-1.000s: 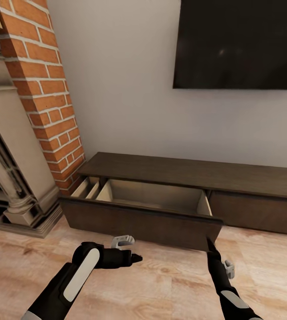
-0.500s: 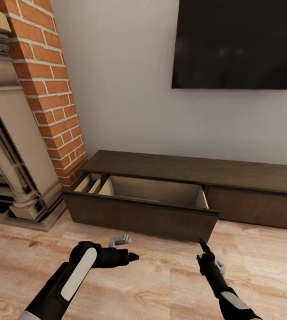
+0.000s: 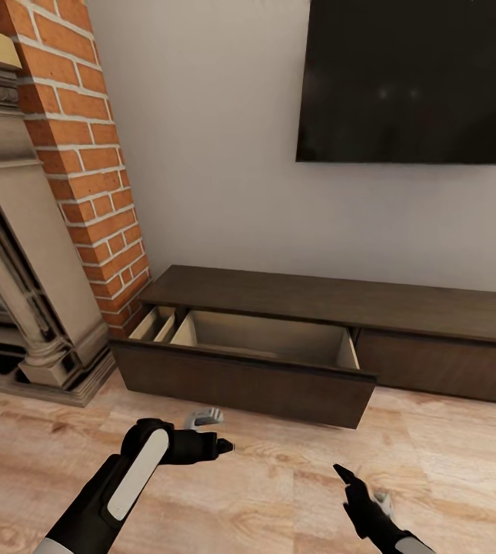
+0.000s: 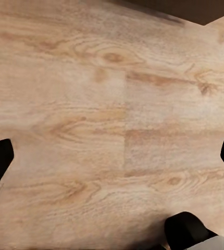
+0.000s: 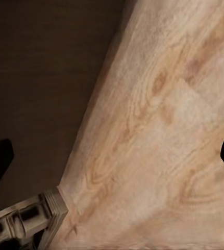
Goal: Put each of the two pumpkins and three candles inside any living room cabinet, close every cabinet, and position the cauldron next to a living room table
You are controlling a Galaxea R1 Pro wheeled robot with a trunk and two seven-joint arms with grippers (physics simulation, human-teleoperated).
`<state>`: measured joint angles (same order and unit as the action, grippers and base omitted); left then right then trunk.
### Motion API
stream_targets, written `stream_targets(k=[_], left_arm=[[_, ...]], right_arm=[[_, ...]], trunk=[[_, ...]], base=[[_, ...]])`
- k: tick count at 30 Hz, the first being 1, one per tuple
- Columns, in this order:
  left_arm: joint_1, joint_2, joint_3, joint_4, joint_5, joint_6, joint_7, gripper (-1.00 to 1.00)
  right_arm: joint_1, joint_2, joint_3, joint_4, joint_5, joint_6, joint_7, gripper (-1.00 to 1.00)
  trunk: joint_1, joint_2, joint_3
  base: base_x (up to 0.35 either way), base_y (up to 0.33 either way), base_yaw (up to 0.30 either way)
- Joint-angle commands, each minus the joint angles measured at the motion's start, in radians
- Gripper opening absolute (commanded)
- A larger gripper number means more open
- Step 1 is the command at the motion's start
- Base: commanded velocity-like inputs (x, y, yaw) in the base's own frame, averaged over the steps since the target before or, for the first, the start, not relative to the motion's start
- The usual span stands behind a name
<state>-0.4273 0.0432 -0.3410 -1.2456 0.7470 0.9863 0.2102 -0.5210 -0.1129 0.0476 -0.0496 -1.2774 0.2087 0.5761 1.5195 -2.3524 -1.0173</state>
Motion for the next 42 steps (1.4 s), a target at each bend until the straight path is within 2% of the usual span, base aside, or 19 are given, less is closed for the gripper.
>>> stream_targets(k=[1,5,8,22,27,31,42], left_arm=[[-0.001,-0.001,-0.002,-0.001,0.013,0.001,0.042,1.0],[-0.001,-0.004,-0.003,-0.001,0.017,-0.002,0.107,1.0],[-0.001,-0.005,-0.004,0.0,0.017,-0.003,0.117,1.0],[-0.001,-0.011,-0.009,0.001,0.018,-0.003,0.124,1.0],[-0.001,-0.011,-0.013,0.018,0.018,-0.003,0.124,1.0],[-0.001,-0.011,-0.014,0.021,0.017,-0.003,0.124,1.0],[0.0,-0.011,-0.014,0.022,0.013,-0.003,0.125,1.0]], right_arm=[[-0.001,0.0,0.007,-0.001,-0.001,0.013,-0.013,1.0],[-0.001,0.0,0.021,-0.004,0.038,0.016,-0.027,1.0],[-0.001,0.0,0.024,-0.005,0.047,0.014,-0.02,1.0],[-0.001,0.0,0.042,-0.006,0.078,0.01,-0.017,1.0],[-0.001,0.002,0.042,-0.005,0.113,-0.046,-0.015,1.0],[-0.001,0.002,0.041,-0.006,0.124,-0.08,-0.02,1.0],[-0.001,0.001,0.042,-0.005,0.15,-0.046,-0.025,1.0]], trunk=[[-0.004,0.007,0.002],[-0.019,0.035,0.015],[-0.031,0.056,0.024],[-0.085,0.154,0.068],[-0.104,0.189,0.084],[-0.119,0.217,0.096],[-0.161,0.294,0.131]], base=[[0.0,0.0,0.0],[0.0,0.0,0.0],[0.0,0.0,0.0],[0.0,0.0,0.0],[0.0,0.0,0.0],[0.0,0.0,0.0],[0.0,0.0,0.0]])
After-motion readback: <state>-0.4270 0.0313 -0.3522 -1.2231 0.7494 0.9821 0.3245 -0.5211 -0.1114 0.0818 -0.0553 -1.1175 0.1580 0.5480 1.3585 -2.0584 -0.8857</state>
